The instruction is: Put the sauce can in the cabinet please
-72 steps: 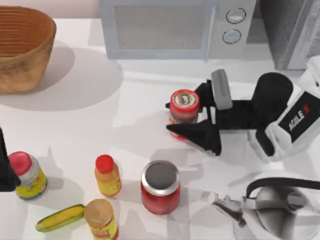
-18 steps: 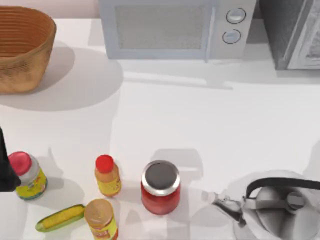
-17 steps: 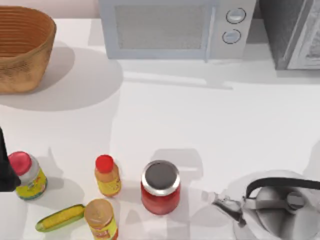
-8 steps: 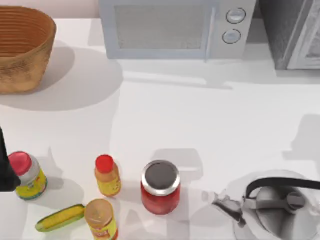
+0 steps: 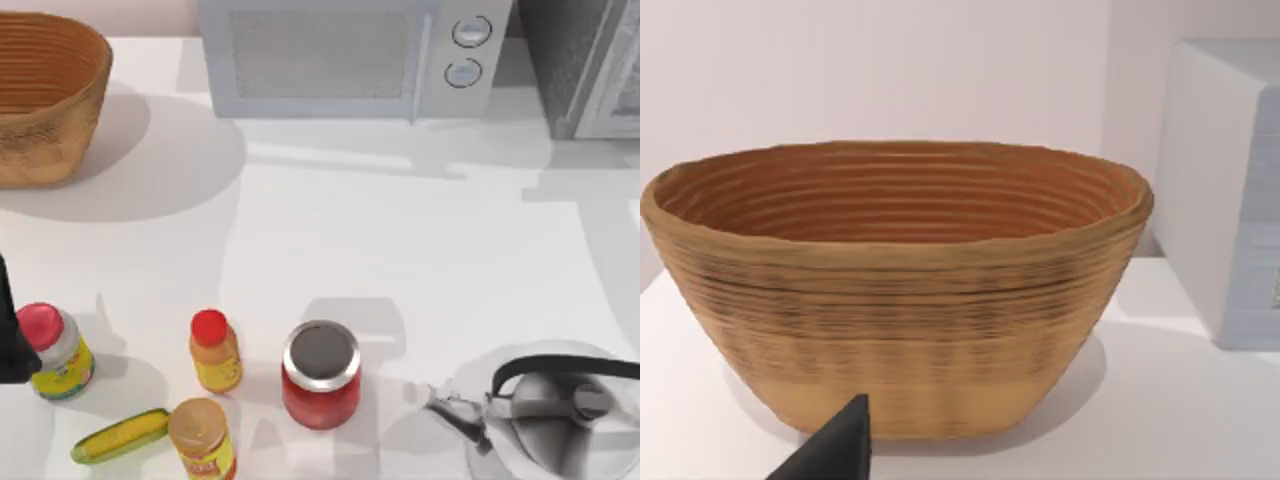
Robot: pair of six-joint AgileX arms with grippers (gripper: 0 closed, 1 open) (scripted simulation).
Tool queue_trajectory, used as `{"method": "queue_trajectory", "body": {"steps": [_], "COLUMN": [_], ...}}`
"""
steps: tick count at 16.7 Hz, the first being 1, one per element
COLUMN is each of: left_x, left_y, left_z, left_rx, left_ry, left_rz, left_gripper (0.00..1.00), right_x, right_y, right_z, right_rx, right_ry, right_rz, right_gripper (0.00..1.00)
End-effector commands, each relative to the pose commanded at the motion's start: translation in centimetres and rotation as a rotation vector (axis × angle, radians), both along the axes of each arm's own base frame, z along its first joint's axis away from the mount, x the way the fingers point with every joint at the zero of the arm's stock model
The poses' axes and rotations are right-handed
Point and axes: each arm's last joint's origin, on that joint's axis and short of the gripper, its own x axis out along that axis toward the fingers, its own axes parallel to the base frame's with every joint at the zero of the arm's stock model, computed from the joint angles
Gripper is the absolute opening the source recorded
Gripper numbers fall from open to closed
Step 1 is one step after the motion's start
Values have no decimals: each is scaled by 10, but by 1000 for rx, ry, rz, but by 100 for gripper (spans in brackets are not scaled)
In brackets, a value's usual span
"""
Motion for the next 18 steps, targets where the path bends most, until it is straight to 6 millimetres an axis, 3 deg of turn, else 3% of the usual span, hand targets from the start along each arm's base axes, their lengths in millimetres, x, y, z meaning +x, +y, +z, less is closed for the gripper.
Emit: {"method": "queue_trajectory", "body": {"steps": [3, 6, 9, 16, 18], "left_x": [0, 0, 0, 0, 0], "left_y": [0, 0, 0, 0, 0], "left_z": [0, 0, 0, 0, 0], "left_rx": [0, 0, 0, 0, 0], "left_ry": [0, 0, 0, 0, 0], "left_rz": [0, 0, 0, 0, 0], "left_gripper": [100, 100, 100, 100, 100], "right_x": [28, 52, 67, 70, 80], "right_y": [9, 17, 23, 23, 24], "right_z": [42, 64, 73, 74, 75], "right_rx": [8, 15, 20, 22, 21], "right_ry": [-11, -8, -2, -1, -1], "right_rz": [-5, -5, -3, -5, -4], "right_gripper": [0, 0, 0, 0, 0]}}
